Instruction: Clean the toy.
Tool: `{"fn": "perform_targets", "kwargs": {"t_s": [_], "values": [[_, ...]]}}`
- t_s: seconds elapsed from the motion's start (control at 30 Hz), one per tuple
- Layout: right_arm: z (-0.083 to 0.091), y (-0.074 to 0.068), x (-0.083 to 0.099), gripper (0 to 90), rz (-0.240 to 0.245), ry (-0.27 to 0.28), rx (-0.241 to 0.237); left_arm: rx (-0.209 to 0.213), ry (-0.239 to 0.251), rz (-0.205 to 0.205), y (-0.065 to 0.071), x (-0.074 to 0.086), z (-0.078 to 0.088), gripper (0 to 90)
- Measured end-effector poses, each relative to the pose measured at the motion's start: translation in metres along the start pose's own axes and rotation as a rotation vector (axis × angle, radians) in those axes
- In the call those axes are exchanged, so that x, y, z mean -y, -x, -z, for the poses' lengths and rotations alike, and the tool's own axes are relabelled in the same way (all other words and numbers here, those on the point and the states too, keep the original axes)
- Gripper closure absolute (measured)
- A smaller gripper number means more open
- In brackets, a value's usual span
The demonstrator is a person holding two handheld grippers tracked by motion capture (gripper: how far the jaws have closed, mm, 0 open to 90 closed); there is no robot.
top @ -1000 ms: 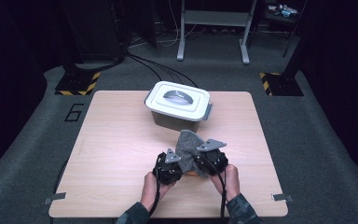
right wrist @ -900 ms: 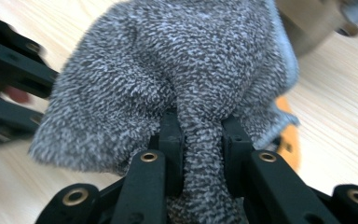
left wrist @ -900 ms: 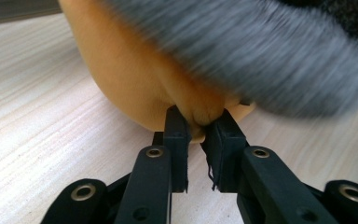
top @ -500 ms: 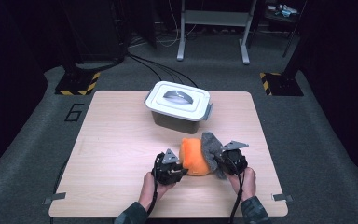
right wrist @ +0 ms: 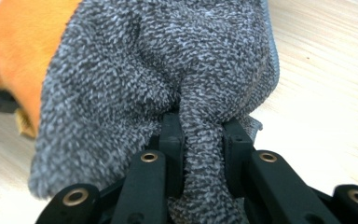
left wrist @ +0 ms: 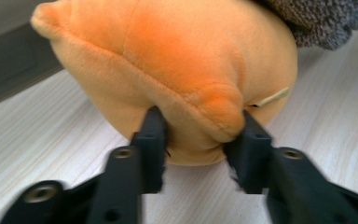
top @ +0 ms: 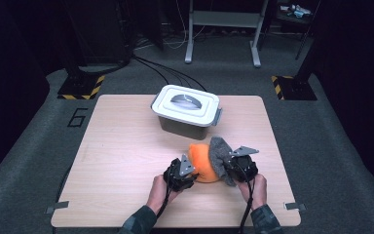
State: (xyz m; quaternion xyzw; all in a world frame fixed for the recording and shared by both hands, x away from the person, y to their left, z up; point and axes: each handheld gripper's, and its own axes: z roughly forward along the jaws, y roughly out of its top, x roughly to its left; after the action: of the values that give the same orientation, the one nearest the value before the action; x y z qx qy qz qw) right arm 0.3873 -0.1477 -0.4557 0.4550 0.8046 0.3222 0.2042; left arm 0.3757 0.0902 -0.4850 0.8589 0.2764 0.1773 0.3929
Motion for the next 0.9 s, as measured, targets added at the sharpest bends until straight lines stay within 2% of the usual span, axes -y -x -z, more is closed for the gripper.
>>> {"fn": "perform_targets", "kwargs": {"t_s": [0.07, 0.1, 0.13, 0.2, 0.23, 0.27, 0.3, 0.33, 0.37, 0.4, 0.43, 0.47, 0.5, 0.53, 0.57, 0.6, 0.63, 0.67, 0.7, 0.73, 0.77, 0.83, 0.9], "values": [[0.006, -0.001, -0.003, 74.5, 0.011, 0.018, 0.002, 0.030, 0.018, 0.044, -0.003, 0.001, 0.002, 72.5], [0.006, -0.001, -0.003, 74.5, 0.011, 0.018, 0.002, 0.046, 0.016, 0.069, -0.006, 0.001, 0.003, 72.5], [0.016, -0.003, -0.006, 74.6, 0.016, 0.045, 0.011, 0.058, 0.023, 0.093, -0.007, 0.001, 0.005, 73.8], [0.021, -0.004, -0.008, 74.6, 0.017, 0.062, 0.013, 0.110, 0.043, 0.181, -0.009, 0.000, 0.010, 74.1], [0.037, -0.012, -0.016, 74.6, 0.049, 0.094, 0.003, 0.123, 0.043, 0.206, -0.009, -0.001, 0.012, 74.4], [0.037, -0.012, -0.016, 74.6, 0.049, 0.094, 0.003, 0.134, 0.045, 0.230, -0.010, -0.002, 0.015, 74.4], [0.048, -0.023, -0.023, 74.6, 0.085, 0.118, -0.004, 0.147, 0.050, 0.266, -0.010, -0.002, 0.018, 74.4], [0.048, -0.023, -0.023, 74.6, 0.085, 0.118, -0.004, 0.167, 0.050, 0.312, -0.011, -0.003, 0.020, 74.4], [0.052, -0.029, -0.026, 74.5, 0.098, 0.119, -0.018, 0.182, 0.058, 0.350, -0.012, -0.002, 0.022, 74.4], [0.054, -0.037, -0.029, 74.6, 0.101, 0.112, -0.030, 0.198, 0.055, 0.381, -0.013, -0.001, 0.024, 74.3], [0.047, -0.049, -0.031, 74.6, 0.143, 0.055, -0.015, 0.205, 0.050, 0.400, -0.013, 0.000, 0.025, 74.1], [0.038, -0.052, -0.030, 74.7, 0.154, 0.020, -0.007, 0.203, 0.048, 0.401, -0.013, 0.002, 0.025, 74.1], [0.038, -0.052, -0.030, 74.7, 0.154, 0.020, -0.007, 0.198, 0.042, 0.398, -0.014, 0.005, 0.024, 74.1], [0.027, -0.051, -0.028, 74.7, 0.164, -0.005, -0.004, 0.195, 0.026, 0.399, -0.015, 0.008, 0.021, 73.7], [0.015, -0.049, -0.025, 74.9, 0.140, -0.030, -0.022, 0.186, 0.014, 0.383, -0.016, 0.009, 0.019, 72.0], [0.009, -0.046, -0.023, 74.9, 0.128, -0.031, -0.040, 0.177, 0.017, 0.347, -0.016, 0.010, 0.018, 69.2], [0.003, -0.040, -0.022, 74.9, 0.104, -0.027, -0.066, 0.164, 0.018, 0.299, -0.016, 0.011, 0.018, 55.3], [0.003, -0.040, -0.022, 74.9, 0.104, -0.027, -0.066, 0.124, 0.020, 0.243, -0.014, 0.010, 0.019, 55.3], [0.002, -0.036, -0.024, 74.9, 0.083, -0.028, -0.080, 0.063, 0.031, 0.141, -0.011, 0.009, 0.022, 38.7], [0.002, -0.036, -0.024, 74.9, 0.083, -0.028, -0.080, 0.030, 0.045, 0.105, -0.007, 0.009, 0.022, 38.7], [0.001, -0.033, -0.026, 74.9, 0.080, -0.033, -0.091, -0.008, 0.043, 0.041, -0.004, 0.009, 0.022, 33.4], [0.000, -0.033, -0.026, 74.9, 0.076, -0.030, -0.090, -0.011, 0.016, -0.011, -0.002, 0.009, 0.017, 33.6], [-0.003, -0.031, -0.027, 74.9, 0.070, -0.028, -0.099, -0.005, 0.019, -0.030, -0.001, 0.009, 0.011, 41.7]]}}
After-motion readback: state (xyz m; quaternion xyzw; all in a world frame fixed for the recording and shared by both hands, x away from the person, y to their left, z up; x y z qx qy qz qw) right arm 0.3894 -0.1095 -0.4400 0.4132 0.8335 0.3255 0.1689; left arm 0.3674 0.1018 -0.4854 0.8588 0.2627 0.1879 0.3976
